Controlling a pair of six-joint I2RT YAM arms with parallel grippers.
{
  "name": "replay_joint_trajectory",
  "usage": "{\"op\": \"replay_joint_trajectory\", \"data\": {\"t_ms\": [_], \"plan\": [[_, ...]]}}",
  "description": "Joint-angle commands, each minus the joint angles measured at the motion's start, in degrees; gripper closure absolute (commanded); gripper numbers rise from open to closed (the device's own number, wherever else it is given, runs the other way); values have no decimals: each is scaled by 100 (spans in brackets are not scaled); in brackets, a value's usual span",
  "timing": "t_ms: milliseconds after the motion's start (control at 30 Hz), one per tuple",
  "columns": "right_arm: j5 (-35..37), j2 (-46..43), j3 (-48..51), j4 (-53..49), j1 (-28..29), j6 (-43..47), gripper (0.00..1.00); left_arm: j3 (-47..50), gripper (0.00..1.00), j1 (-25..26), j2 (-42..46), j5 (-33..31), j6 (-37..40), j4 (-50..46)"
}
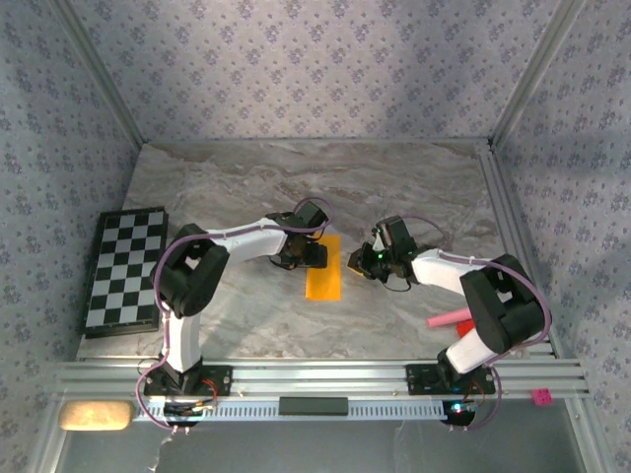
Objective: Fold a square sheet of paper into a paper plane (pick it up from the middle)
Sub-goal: First fold the square sheet of paper in half at the center of the table, then hold the square sheet of paper at the center of the table.
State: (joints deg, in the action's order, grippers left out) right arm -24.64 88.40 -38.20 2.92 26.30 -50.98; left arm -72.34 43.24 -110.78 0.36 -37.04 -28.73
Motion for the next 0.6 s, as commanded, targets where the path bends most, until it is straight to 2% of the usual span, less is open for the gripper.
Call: {"op": "replay_joint_trajectory", "data": {"t_ms": [0,133,333,567], "plan": [[58,28,-118,-114,32,132,84,176,28,-49,-585,-81,143,281],[-179,96,-142,133,58,119,84,176,28,-41,-597,-55,139,291],[-208,458,-523,51,183,163,100,193,28,-45,-609,-54,131,291],[-143,925,-915,15,259,153,100,202,28,-41,-611,-38,85,307]]}}
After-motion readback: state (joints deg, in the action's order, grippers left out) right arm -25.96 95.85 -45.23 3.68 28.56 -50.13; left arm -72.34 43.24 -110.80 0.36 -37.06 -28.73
